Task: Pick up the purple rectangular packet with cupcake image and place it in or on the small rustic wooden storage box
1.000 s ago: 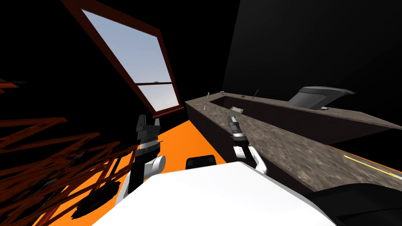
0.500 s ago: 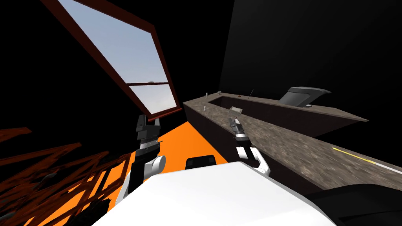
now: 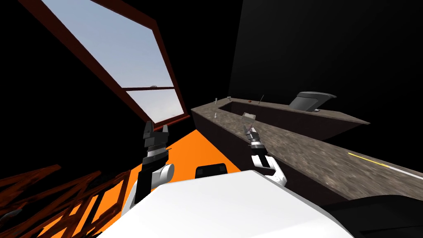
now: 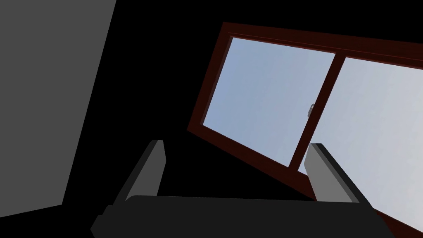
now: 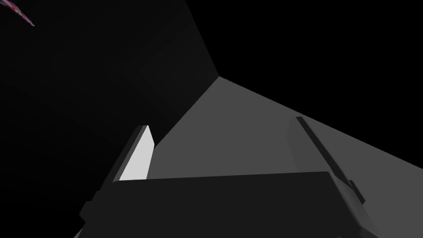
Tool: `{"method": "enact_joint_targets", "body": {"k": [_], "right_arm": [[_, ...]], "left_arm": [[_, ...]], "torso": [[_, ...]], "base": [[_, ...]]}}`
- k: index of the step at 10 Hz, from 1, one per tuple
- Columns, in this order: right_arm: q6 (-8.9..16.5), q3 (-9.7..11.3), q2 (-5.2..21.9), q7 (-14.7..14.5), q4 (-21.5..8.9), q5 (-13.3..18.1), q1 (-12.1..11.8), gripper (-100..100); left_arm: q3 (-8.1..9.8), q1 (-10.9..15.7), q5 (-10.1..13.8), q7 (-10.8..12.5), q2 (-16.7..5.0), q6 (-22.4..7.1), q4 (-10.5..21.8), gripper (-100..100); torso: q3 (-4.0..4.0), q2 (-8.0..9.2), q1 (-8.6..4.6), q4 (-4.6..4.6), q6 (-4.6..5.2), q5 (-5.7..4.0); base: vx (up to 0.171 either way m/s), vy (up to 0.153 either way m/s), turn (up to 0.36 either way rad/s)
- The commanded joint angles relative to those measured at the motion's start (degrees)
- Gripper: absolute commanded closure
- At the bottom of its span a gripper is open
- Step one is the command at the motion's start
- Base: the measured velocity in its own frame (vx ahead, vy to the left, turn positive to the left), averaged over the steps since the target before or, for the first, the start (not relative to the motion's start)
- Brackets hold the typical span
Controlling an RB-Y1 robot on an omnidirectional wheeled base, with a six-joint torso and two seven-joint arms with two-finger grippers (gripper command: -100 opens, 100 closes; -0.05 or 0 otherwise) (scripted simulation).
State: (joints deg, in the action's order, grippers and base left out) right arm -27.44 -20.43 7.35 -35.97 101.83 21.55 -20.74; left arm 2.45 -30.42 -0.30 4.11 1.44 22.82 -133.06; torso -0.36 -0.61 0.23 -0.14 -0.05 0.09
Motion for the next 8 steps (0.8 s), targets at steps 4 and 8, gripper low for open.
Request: {"method": "enact_joint_targets", "body": {"k": [4,8], "right_arm": [[3.67,-5.66,0.02,-3.10,-5.11,2.26,2.17,-100],[8.57,-12.56,-0.12,-6.26,-10.41,4.42,4.34,-100]], "left_arm": [[0.00,-0.01,0.00,0.00,0.00,0.00,0.00,0],[0.00,-0.01,0.00,0.00,0.00,0.00,0.00,0]], "torso": [[-0.11,-0.22,-0.01,-0.04,0.01,-0.01],[-0.20,-0.35,-0.04,-0.07,0.00,-0.02]], "base": [[0.132,0.084,-0.101],[0.170,0.095,-0.105]]}}
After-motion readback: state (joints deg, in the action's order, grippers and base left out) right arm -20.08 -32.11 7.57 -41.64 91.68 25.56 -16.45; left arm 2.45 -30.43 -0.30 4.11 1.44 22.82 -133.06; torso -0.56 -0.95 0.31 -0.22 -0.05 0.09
